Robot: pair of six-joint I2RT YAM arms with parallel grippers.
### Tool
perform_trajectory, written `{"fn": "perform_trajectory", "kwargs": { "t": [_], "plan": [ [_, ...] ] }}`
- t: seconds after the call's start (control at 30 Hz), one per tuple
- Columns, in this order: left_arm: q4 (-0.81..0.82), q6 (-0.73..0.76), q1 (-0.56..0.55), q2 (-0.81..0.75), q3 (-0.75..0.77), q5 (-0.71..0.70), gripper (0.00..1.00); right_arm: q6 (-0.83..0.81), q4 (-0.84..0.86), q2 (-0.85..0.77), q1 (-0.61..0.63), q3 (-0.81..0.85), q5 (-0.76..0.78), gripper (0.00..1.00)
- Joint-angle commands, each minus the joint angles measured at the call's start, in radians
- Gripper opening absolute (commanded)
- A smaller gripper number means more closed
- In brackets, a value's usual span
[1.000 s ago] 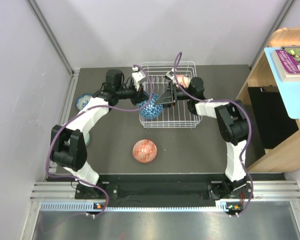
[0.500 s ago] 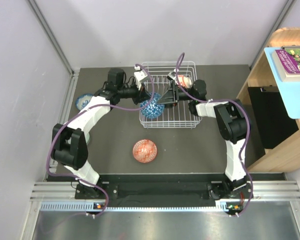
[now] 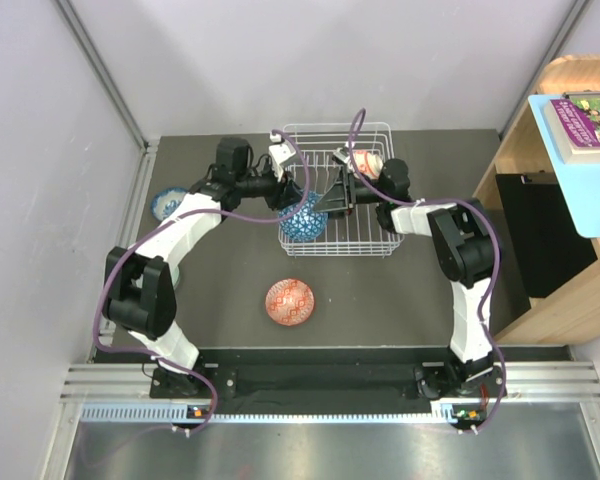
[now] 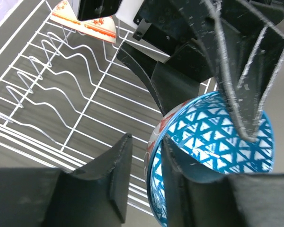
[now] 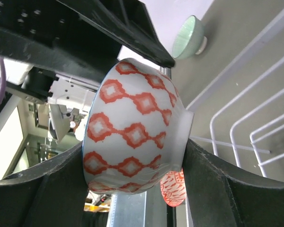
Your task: Load the bowls into the dish rack
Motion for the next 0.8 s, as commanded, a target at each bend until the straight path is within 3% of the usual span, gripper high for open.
{"fn": "perform_trajectory", "kwargs": {
  "t": [0.0,0.37,0.5,0.63,0.77],
  "plan": [
    [0.063,-0.001,-0.006,-0.028,-0.023,0.004,0.39,-0.172,-0.134,-0.088,-0.002,0.005,0.028,0.0],
    [0.072,-0.004,-0.005,-0.026,-0.047,0.02,0.41,-0.526,-0.617,-0.134,-0.016,0.062,0.121,0.0],
    [0.071,-0.003,-0.006,-0.019,-0.056,0.018,0.42,-0.577,-0.668,-0.144,-0.026,0.074,0.155,0.0],
    [0.097,-0.018,-0.006,-0.022,-0.078,0.009,0.52,-0.594,-0.703,-0.157,-0.043,0.087,0.178,0.0],
    [0.109,-0.027,-0.006,-0.023,-0.089,-0.006,0.56,-0.592,-0.711,-0.171,-0.057,0.09,0.192,0.0]
  ]
}}
